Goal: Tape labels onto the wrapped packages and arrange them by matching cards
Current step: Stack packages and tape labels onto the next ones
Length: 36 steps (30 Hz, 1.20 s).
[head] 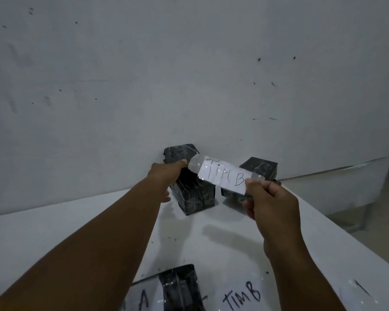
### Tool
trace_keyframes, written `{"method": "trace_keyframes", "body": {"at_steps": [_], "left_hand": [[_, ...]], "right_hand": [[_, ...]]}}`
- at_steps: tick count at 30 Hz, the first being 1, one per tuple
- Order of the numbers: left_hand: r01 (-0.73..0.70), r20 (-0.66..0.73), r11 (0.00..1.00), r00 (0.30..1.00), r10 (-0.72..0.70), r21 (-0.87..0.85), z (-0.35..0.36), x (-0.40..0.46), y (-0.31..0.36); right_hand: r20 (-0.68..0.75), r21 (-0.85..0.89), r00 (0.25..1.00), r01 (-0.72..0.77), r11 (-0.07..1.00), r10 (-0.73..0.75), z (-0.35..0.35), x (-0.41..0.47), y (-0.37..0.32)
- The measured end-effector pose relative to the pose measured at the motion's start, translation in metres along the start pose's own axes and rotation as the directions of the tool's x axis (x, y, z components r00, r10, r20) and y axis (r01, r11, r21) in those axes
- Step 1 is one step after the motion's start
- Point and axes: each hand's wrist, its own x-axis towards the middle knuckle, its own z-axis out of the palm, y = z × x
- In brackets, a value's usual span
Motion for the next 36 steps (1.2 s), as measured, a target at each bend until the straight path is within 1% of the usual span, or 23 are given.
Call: {"method": "trace_keyframes", "body": {"at_steps": [3, 7, 11, 14, 19, 21, 24, 30, 32, 36], "left_hand": [[-0.005, -0.014, 1.000, 1.000, 0.005, -0.020, 0.012, 0.021, -0.004], [0.055, 0.013, 0.988, 0.998, -0.053, -0.143, 0.022, 0.041, -0.006], [0.081, -0.003, 0.973, 0.997, -0.083, -0.215, 0.019, 0.045, -0.010], [0.082, 0.018, 0.963, 0.997, -0.080, -0.257, 0.014, 0.039, -0.014], [0.075, -0.042, 0.963, 0.995, -0.089, -0.259, 0.009, 0.035, -0.012], [0.084, -0.040, 0.954, 0.994, -0.100, -0.286, 0.010, 0.036, -0.010], [0.086, -0.024, 0.964, 0.995, -0.095, -0.252, 0.014, 0.037, -0.006], [0.038, -0.040, 0.980, 0.998, -0.047, -0.197, 0.023, 0.042, -0.004], [-0.023, -0.060, 0.983, 0.998, 0.012, -0.184, 0.026, 0.042, -0.003], [-0.144, -0.144, 0.978, 0.982, 0.122, -0.151, 0.026, 0.034, 0.002]], "right_hand": [[0.001, 0.012, 1.000, -0.026, 1.000, 0.026, 0.001, 0.003, 0.004], [0.020, 0.033, 0.999, -0.049, 0.998, 0.048, 0.001, 0.004, 0.008], [0.018, 0.050, 0.999, -0.053, 0.997, 0.052, 0.001, 0.003, 0.010], [0.008, 0.068, 0.999, -0.048, 0.996, 0.048, -0.001, 0.001, 0.009], [-0.014, 0.091, 0.999, -0.046, 0.995, 0.048, -0.009, -0.003, 0.006], [-0.019, 0.092, 0.999, -0.041, 0.995, 0.043, -0.012, -0.004, 0.004], [-0.033, 0.098, 0.999, -0.032, 0.995, 0.035, -0.015, -0.003, 0.003], [-0.036, 0.126, 0.999, -0.036, 0.991, 0.041, -0.012, -0.003, 0.005], [-0.031, 0.131, 0.999, -0.038, 0.991, 0.043, -0.010, -0.004, 0.006], [-0.019, 0.138, 0.999, -0.044, 0.989, 0.047, -0.008, -0.007, 0.002]]}}
